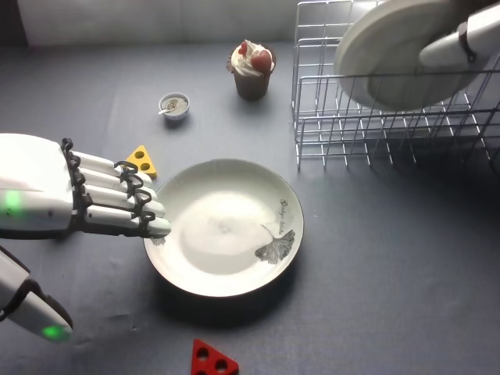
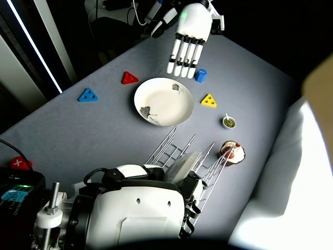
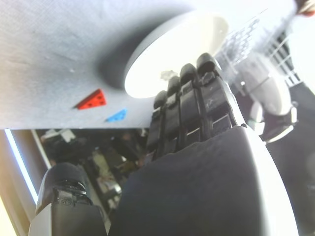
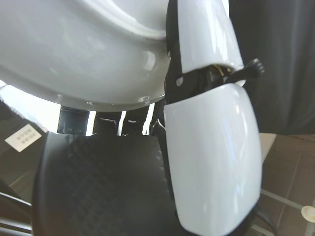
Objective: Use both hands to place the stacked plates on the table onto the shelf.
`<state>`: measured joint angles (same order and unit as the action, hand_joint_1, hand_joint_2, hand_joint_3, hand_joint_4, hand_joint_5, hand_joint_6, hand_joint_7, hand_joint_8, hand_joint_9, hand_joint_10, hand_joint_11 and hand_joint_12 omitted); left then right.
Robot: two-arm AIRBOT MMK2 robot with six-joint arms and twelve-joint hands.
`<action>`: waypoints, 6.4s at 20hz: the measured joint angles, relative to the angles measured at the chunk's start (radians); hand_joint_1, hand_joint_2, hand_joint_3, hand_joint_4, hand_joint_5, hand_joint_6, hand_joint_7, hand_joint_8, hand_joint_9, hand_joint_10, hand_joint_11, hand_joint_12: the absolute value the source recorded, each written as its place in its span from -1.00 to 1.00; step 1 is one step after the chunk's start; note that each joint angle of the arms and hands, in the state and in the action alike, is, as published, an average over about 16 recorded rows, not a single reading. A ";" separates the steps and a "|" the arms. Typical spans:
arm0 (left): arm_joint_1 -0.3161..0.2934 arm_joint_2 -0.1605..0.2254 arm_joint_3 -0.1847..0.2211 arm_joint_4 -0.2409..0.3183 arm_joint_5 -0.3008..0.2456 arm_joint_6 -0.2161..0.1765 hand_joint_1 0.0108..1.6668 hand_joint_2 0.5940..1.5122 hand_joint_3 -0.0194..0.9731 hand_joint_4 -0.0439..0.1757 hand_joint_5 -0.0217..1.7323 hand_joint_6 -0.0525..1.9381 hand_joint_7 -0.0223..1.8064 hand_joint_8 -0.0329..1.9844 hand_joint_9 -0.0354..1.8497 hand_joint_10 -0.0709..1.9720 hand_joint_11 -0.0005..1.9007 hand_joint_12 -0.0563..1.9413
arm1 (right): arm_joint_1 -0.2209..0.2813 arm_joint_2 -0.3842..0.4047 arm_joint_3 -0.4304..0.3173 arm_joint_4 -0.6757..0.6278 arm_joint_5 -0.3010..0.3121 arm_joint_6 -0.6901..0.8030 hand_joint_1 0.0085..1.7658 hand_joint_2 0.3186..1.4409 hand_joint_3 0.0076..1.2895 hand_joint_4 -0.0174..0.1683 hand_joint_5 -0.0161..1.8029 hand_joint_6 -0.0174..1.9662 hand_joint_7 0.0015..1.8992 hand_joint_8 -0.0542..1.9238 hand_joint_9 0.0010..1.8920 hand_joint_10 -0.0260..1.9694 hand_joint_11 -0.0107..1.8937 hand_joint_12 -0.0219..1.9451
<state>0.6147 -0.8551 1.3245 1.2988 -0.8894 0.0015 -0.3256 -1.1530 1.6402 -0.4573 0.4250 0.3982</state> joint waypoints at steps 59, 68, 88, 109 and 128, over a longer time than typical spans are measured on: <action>0.240 -0.093 -0.025 -0.129 0.089 0.005 -0.91 -0.16 -0.93 -0.64 -0.89 -0.96 -0.86 -0.98 -0.83 -0.95 -0.90 -0.97 | -0.088 0.001 -0.322 -0.417 0.375 -0.702 0.25 -0.09 -0.99 -0.81 -0.65 -0.98 -0.71 -0.93 -0.69 -0.97 -0.55 -0.98; 0.244 -0.095 -0.023 -0.133 0.088 0.005 -0.91 -0.16 -0.93 -0.65 -0.90 -0.97 -0.87 -0.98 -0.85 -0.95 -0.91 -0.97 | -0.137 -0.041 -0.369 -0.353 0.367 -0.984 0.37 -0.09 -0.99 -0.76 -0.66 -0.98 -0.75 -0.93 -0.74 -0.97 -0.60 -0.98; 0.241 -0.097 -0.012 -0.130 0.080 0.005 -0.93 -0.15 -0.93 -0.65 -0.91 -0.96 -0.88 -0.98 -0.85 -0.95 -0.92 -0.97 | -0.190 -0.238 -0.264 -0.279 0.268 -1.074 0.46 -0.01 -0.99 -0.77 -0.57 -0.98 -0.68 -0.93 -0.66 -0.97 -0.55 -0.93; 0.198 -0.012 -0.014 -0.230 0.063 0.001 -0.98 -0.12 -0.93 -0.63 -0.91 -0.94 -0.86 -0.97 -0.83 -0.93 -0.88 -0.94 | -0.149 -0.262 -0.300 -0.166 0.272 -1.080 0.71 0.04 -0.99 -0.82 0.06 -0.22 0.14 -0.57 0.11 -0.47 -0.04 0.36; 0.105 0.180 -0.080 -0.203 0.028 0.000 -0.94 -0.12 -0.93 -0.60 -0.91 -0.93 -0.84 -0.97 -0.81 -0.92 -0.86 -0.93 | 0.048 -0.033 -0.450 -0.159 0.180 -0.587 0.65 0.06 -0.99 -0.83 0.14 -0.18 0.28 -0.65 0.33 -0.52 0.13 0.13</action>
<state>0.7202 -0.6747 1.2447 1.0955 -0.8613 0.0016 -0.2772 -1.1861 1.1901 -0.6160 0.6053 -0.1891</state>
